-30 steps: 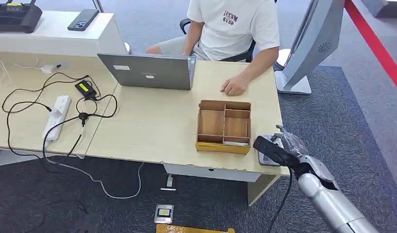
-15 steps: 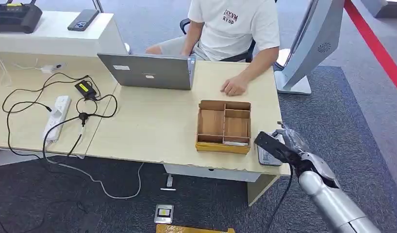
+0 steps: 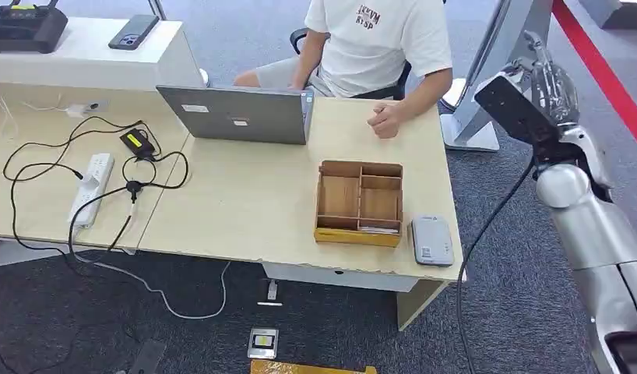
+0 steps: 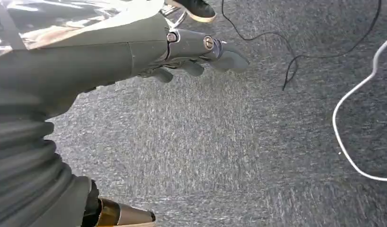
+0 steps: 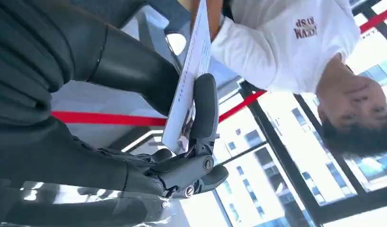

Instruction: Pass the card to the sensor for recognition and then transmit it.

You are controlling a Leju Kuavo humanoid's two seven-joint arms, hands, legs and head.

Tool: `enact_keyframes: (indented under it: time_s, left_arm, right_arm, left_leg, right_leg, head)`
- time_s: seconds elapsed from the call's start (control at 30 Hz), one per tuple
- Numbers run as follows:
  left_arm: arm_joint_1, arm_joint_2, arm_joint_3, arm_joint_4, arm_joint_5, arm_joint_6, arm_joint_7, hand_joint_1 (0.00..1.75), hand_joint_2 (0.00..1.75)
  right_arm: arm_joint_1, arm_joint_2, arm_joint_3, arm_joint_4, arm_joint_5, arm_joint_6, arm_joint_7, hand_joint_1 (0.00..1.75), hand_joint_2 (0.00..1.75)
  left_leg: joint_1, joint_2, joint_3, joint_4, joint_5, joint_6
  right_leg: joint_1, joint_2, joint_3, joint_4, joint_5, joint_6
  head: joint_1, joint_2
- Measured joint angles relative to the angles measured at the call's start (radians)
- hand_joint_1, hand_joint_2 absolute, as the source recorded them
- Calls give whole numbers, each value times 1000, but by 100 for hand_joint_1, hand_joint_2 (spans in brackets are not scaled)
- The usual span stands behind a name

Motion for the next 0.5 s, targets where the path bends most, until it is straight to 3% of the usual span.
enact_keyframes:
  time_s: [0.3,0.5]
  left_arm:
    - [-6,0,-9,0,-36,-21,-4,0,175]
    - [-25,10,-24,0,-59,-38,17,0,175]
  right_arm:
    - [-185,101,41,194,105,30,-56,175,175]
    - [-311,179,90,359,179,67,-49,175,175]
  left_leg:
    - [0,-1,-1,0,1,0]
    - [1,-1,-1,0,1,0]
  right_leg:
    - [0,0,-1,1,0,0]
    - [1,0,-1,1,0,0]
  head:
    - [0,0]
    - [0,0]
